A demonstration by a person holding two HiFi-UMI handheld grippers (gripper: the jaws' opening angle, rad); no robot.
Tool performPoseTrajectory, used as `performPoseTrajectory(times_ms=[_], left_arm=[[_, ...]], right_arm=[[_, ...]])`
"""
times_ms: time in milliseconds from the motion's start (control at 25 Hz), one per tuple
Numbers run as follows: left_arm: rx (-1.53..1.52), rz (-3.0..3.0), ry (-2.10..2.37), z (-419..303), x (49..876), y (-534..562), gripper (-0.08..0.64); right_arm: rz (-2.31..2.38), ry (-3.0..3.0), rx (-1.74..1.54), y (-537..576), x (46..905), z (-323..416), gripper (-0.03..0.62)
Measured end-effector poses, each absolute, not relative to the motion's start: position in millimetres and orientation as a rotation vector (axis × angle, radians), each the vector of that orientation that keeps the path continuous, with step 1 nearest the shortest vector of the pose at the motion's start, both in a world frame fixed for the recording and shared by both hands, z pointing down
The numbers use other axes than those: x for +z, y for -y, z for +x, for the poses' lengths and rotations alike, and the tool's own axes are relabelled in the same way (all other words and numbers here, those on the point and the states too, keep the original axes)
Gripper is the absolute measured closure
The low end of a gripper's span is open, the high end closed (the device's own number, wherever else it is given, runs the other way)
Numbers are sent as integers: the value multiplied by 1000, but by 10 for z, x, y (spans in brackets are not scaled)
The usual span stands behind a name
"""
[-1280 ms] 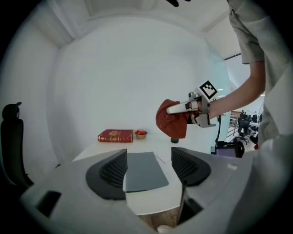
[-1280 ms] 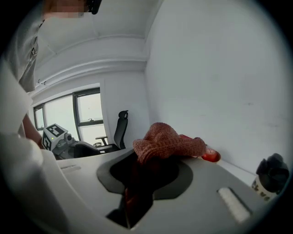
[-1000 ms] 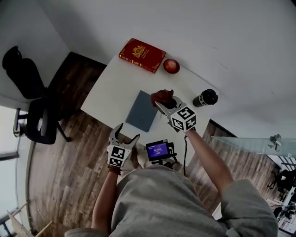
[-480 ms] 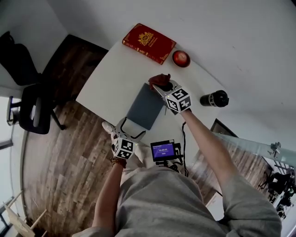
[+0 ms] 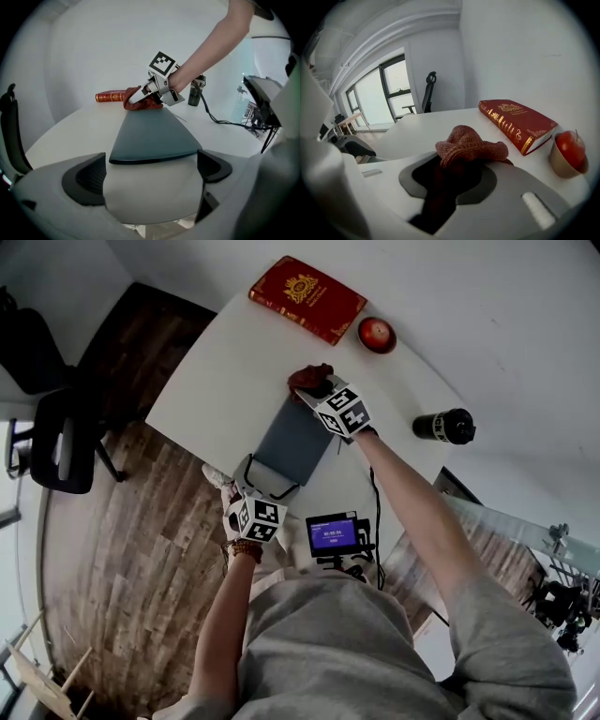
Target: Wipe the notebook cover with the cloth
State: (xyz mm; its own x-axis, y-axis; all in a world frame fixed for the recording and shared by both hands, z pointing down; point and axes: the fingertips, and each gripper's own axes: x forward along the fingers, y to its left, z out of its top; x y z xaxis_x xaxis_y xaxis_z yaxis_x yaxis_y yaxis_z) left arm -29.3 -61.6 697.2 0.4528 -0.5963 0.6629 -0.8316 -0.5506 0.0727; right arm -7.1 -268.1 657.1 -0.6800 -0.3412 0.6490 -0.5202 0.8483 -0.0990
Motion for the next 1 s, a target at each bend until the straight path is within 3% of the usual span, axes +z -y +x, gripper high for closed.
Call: performPoseTrajectory(times_ms=[1000], left_arm=[[866, 2295, 1194, -283, 7024, 597, -41]], right_arm=[[467, 2342, 278, 2107, 6636, -284, 502]])
